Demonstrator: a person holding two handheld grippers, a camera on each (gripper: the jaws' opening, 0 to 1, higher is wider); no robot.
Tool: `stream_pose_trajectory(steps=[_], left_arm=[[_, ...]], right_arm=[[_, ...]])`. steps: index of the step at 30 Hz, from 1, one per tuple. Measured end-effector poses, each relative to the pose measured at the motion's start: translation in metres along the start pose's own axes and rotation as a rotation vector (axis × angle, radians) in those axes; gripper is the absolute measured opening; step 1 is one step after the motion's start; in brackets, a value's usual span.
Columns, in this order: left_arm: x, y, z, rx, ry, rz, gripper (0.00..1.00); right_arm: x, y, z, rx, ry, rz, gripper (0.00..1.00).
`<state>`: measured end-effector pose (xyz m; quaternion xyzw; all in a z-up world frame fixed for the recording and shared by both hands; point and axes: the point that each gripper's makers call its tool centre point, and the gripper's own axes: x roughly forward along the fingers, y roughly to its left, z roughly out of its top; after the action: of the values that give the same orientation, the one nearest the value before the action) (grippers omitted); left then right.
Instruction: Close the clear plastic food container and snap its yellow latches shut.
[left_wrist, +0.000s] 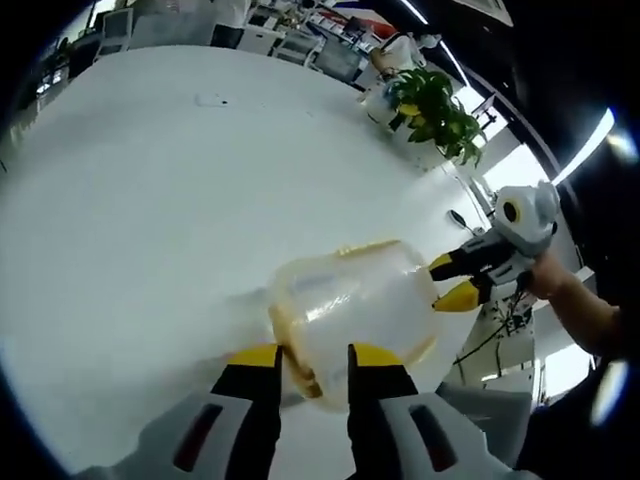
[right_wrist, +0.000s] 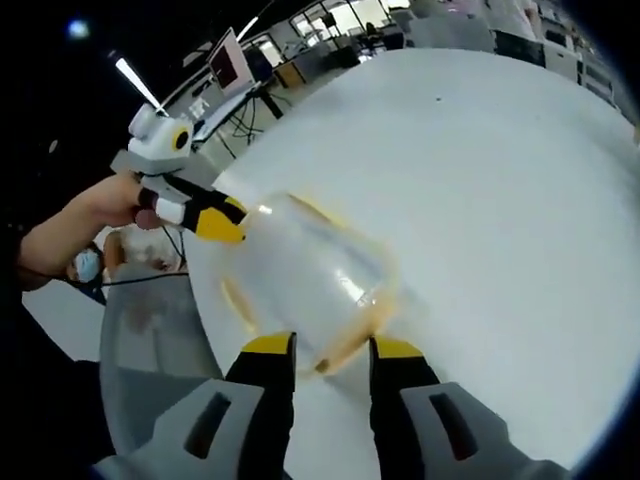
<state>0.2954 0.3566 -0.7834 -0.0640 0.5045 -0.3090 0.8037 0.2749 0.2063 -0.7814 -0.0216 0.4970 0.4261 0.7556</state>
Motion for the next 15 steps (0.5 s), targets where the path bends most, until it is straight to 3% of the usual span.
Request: stream_pose_trajectory(steps=[7,11,15], left_arm=[[-0.002,-0.003,0.006,0.2,0.009,0.089,0.2],[-0.005,-0.005,0.013,0.369,-0.009,0.178,0.23],[-0.004,-0.014,0.015,0.565,0.006,0.211,0.2]], right_arm=[[-0.002,-0.001,0.003,-0.115,0.007,-0.079,0.31],[-0.004,-0.005,0.01,-0.286,-0.022,-0.154,0.37],[-0.005,-0.003,0.016,-0.433,-0.054,-0.198,0.41]])
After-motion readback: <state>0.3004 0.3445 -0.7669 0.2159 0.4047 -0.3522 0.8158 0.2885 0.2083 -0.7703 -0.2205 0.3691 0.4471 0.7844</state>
